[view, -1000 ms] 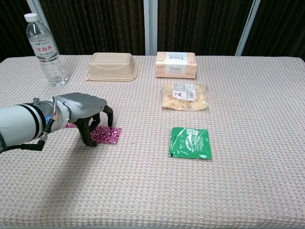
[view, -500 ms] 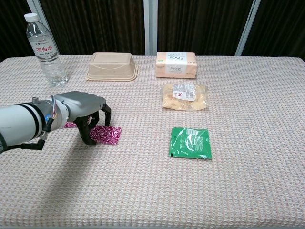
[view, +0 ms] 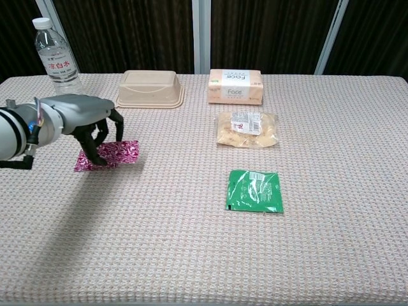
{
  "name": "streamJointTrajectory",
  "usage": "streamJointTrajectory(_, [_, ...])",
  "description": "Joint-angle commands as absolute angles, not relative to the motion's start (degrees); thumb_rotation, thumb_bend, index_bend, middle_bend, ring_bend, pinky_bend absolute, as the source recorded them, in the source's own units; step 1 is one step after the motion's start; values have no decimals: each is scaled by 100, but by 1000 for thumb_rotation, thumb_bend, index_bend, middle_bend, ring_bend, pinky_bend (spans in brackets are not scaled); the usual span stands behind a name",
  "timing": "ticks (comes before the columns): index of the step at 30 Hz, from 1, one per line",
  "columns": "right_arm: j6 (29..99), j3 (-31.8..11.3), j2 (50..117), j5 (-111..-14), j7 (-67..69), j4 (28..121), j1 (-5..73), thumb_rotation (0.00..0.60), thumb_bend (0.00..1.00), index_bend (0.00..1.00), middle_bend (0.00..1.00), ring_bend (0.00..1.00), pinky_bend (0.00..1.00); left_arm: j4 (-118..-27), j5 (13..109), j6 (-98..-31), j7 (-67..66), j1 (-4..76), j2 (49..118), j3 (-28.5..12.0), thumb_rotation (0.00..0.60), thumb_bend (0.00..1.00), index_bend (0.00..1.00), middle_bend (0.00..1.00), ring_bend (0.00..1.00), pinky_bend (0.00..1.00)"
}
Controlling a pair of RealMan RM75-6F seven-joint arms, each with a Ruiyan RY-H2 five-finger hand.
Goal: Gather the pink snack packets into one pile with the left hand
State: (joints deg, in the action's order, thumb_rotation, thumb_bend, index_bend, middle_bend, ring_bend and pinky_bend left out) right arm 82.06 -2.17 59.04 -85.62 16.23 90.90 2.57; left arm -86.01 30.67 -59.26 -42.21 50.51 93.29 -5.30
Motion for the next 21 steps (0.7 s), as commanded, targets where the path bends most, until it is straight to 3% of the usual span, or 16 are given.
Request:
streamJointTrajectory(1, [8202, -218, 5910, -8568, 1616, 9093, 263, 86, 89, 46, 113, 0, 81, -8423, 2958, -5830, -4143, 4960, 9240, -497, 600, 250, 486, 837, 863, 868])
streamJointTrajectory(21, [8175, -219, 5900, -8508, 1509, 9170, 264, 86, 90, 45, 112, 0, 81, -7509, 3201, -5085, -3844, 4896, 9417, -424, 600, 249, 459, 837, 862, 865])
